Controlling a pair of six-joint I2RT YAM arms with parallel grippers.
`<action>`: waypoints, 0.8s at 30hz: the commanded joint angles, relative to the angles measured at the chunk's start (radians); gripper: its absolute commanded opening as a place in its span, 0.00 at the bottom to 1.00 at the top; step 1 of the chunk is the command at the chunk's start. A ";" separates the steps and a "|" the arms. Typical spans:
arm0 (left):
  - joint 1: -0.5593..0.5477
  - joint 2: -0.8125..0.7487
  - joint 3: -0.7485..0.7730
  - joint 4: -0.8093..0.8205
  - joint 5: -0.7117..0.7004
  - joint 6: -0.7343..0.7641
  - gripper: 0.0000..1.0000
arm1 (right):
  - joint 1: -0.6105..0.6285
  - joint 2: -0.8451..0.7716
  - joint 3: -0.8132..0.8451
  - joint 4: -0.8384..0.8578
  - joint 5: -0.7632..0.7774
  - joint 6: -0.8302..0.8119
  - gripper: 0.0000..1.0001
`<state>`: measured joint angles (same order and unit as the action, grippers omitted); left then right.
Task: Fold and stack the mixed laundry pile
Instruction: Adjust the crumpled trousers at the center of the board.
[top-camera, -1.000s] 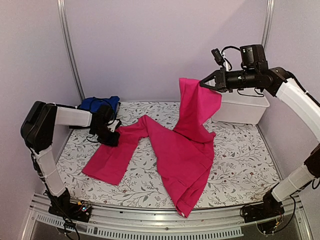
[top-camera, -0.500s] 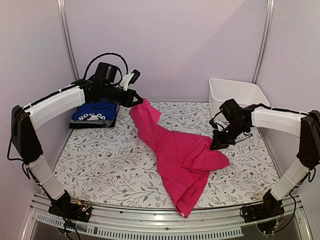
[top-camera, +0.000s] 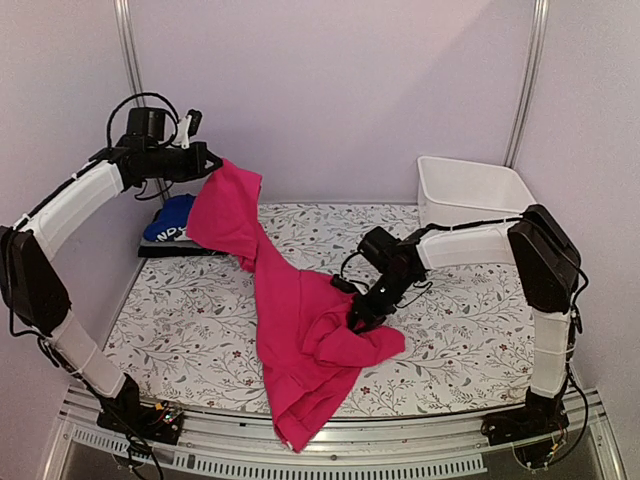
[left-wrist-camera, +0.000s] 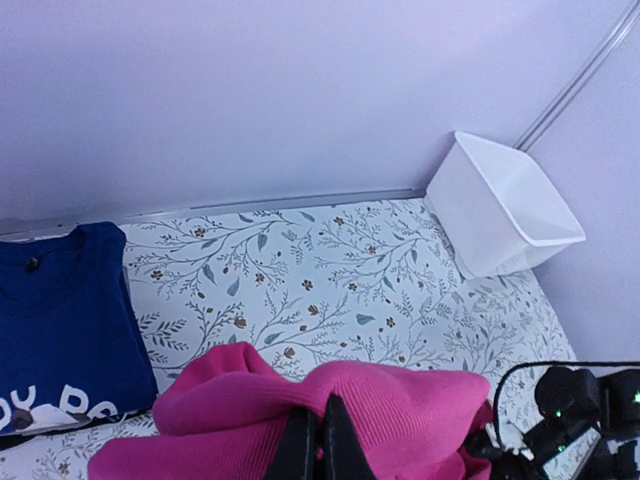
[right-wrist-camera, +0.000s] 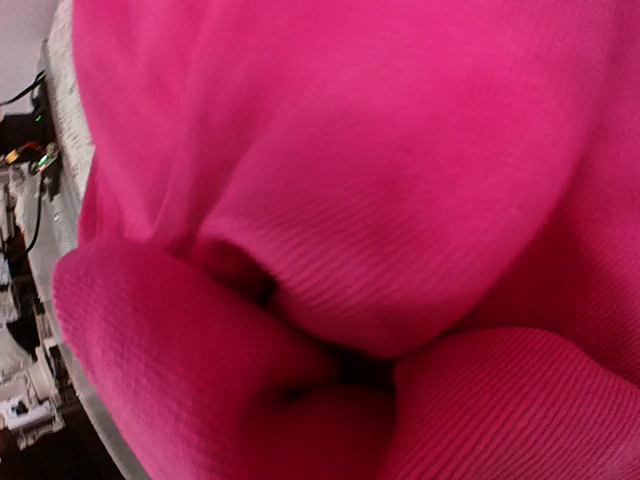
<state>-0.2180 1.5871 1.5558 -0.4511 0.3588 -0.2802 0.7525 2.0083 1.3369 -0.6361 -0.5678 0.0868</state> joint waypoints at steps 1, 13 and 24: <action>0.080 -0.013 0.055 0.089 0.072 -0.071 0.00 | 0.126 0.092 0.257 -0.027 -0.251 -0.075 0.00; -0.176 0.100 0.252 0.141 0.441 -0.025 0.00 | -0.081 -0.448 -0.212 0.114 -0.094 0.147 0.00; -0.583 0.467 0.607 -0.013 0.291 0.039 0.25 | -0.234 -0.639 -0.575 0.120 0.038 0.361 0.00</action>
<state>-0.7891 1.9705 2.0556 -0.3561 0.7975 -0.2970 0.5434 1.4124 0.7929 -0.5282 -0.5812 0.3576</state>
